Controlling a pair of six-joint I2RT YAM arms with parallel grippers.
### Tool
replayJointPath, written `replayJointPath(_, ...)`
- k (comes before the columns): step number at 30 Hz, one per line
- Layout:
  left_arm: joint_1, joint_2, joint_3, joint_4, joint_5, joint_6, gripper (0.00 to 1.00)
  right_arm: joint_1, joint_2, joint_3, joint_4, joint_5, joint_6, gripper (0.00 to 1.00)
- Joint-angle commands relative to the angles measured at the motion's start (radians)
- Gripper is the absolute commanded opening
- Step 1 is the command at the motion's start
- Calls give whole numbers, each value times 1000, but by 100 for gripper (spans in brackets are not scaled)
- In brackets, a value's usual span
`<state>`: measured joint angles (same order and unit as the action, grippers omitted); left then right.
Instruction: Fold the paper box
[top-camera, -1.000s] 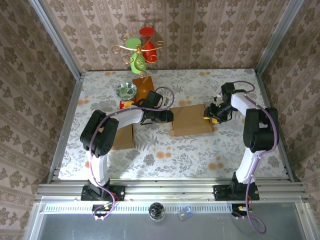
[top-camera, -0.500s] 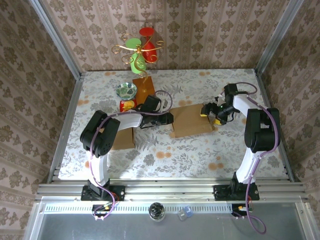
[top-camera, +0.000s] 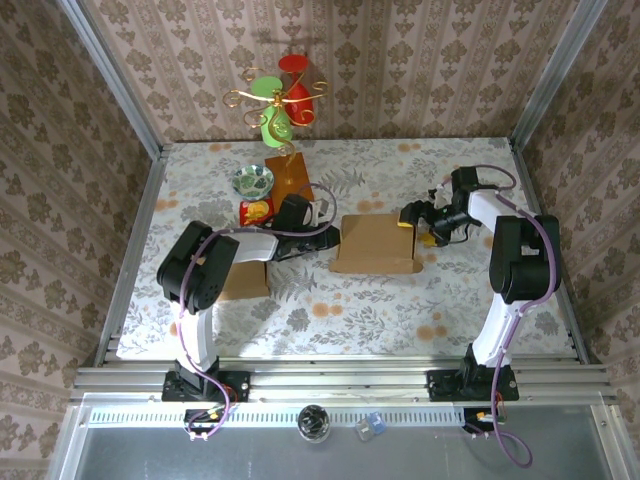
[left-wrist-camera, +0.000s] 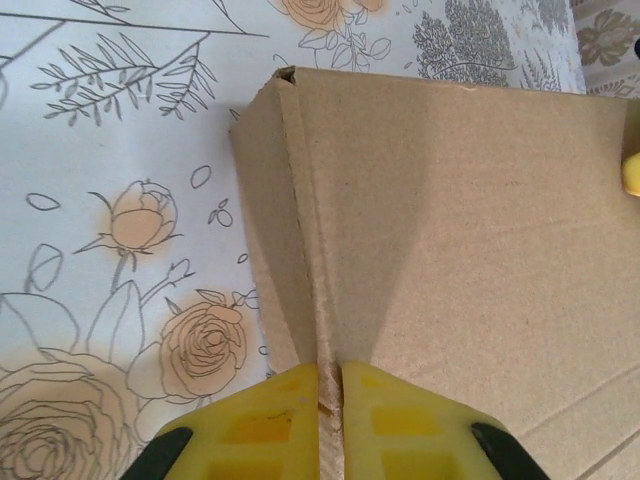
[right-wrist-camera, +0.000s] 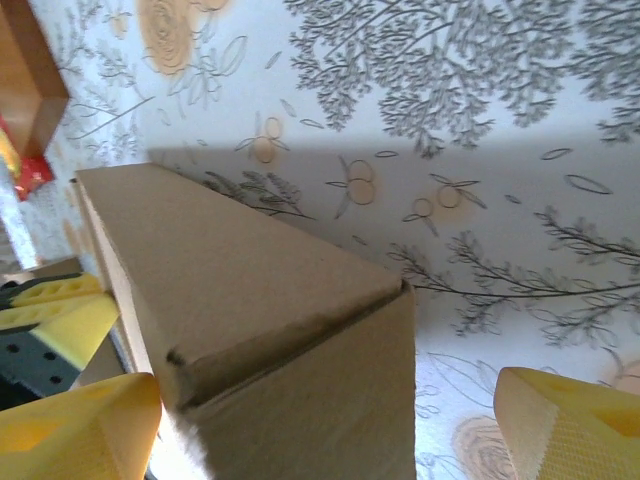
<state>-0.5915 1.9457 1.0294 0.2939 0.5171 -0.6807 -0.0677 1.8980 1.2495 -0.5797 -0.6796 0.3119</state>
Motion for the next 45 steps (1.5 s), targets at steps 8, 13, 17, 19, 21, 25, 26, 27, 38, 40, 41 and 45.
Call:
replayJointPath(8,21,54,1,-55,-15,-26,11,21,-125,-196,248,-189,199,83)
replayJointPath(13,13,56,12,-55,-15,-37,10,38,-187,-304,430,-199,374,77)
replayJointPath(17,10,55,17,-51,-13,-47,10,46,-224,-347,539,-183,493,71)
replayJointPath(19,7,53,17,-49,-14,-50,10,49,-234,-348,560,-176,529,68)
replayJointPath(21,6,49,16,-43,-16,-53,10,52,-234,-345,577,-177,566,62)
replayJointPath(25,4,25,2,-23,-24,-57,10,55,-228,-337,587,-176,614,53)
replayJointPath(26,4,17,-1,-18,-30,-54,11,55,-224,-335,587,-179,626,51)
replayJointPath(27,5,6,-6,-14,-37,-48,12,55,-223,-335,589,-184,640,48)
replayJointPath(38,-23,-294,-178,193,-54,447,49,39,-249,-300,496,-216,732,42)
replayJointPath(40,-29,-348,-227,238,27,593,53,34,-252,-297,480,-229,770,42)
replayJointPath(41,-31,-371,-233,213,74,668,56,31,-253,-293,470,-238,788,41)
replayJointPath(45,-85,-455,-222,-44,157,1038,65,23,-274,-276,402,-269,866,42)
